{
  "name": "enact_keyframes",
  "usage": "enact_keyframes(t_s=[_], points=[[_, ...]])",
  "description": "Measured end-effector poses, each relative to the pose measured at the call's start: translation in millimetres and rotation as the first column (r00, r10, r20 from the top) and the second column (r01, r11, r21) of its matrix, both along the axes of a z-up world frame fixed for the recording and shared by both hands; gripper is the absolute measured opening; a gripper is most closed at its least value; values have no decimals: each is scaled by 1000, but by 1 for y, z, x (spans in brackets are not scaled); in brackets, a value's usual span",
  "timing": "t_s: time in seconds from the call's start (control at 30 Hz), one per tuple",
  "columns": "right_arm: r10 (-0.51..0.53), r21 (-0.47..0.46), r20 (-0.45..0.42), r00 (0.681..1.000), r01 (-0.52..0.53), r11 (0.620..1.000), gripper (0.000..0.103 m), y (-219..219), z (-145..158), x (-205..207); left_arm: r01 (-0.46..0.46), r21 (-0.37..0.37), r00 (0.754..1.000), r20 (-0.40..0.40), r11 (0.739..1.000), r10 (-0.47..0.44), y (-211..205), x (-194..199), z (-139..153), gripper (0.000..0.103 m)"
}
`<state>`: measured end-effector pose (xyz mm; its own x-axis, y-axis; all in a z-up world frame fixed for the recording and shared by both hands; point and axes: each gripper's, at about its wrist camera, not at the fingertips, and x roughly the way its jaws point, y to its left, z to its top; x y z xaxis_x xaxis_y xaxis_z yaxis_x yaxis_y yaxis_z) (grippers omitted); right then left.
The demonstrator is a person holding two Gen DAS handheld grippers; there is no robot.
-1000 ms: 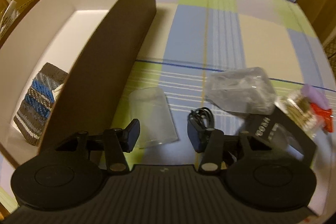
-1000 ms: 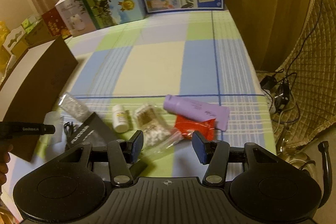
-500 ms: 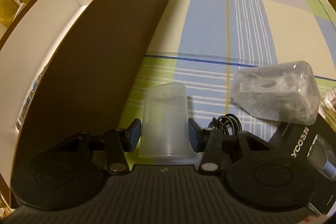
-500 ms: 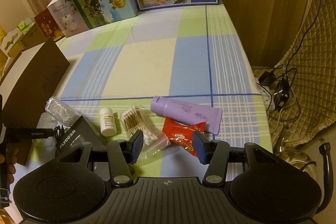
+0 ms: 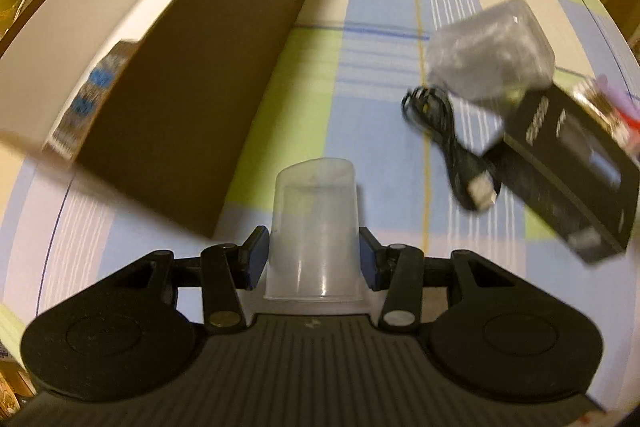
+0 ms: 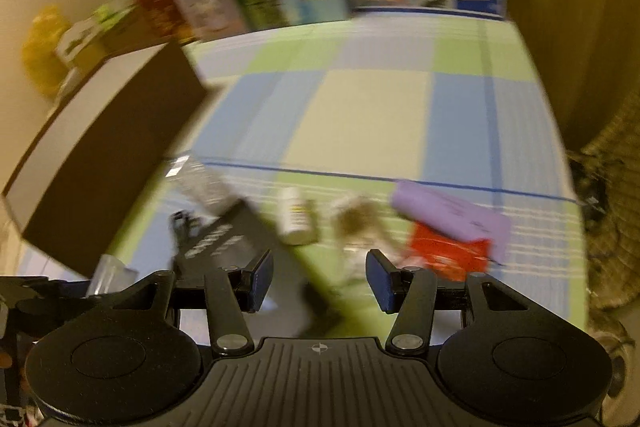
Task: Organize objects
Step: 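Grasp clear plastic cup with left tool while right tool grasps black cable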
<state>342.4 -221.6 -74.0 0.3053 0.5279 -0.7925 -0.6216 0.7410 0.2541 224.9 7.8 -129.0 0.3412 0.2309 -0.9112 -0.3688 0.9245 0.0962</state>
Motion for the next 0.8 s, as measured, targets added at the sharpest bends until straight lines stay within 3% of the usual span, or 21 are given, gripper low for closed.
enact_keyframes(t_s=[0.2,0.47,0.53,0.6,0.8], points=[[151,6,35,988,-151,988,49,39,0,-15,-72,4,997,16,997,72,23,-40,1,42],[329,2,59,942,-330,944,48,86,1,-41,-177,2,984,34,984,177,49,-87,6,40],[354,-23,61,933,-353,935,46,100,-5,-50,-190,21,981,40,981,189,55,-96,6,40],[368,-31,54,928,-367,930,35,112,-12,-54,-215,29,976,45,976,213,64,-101,4,40],[367,-112,60,928,-359,927,34,152,-34,-54,-302,61,952,67,951,298,99,-121,7,40]])
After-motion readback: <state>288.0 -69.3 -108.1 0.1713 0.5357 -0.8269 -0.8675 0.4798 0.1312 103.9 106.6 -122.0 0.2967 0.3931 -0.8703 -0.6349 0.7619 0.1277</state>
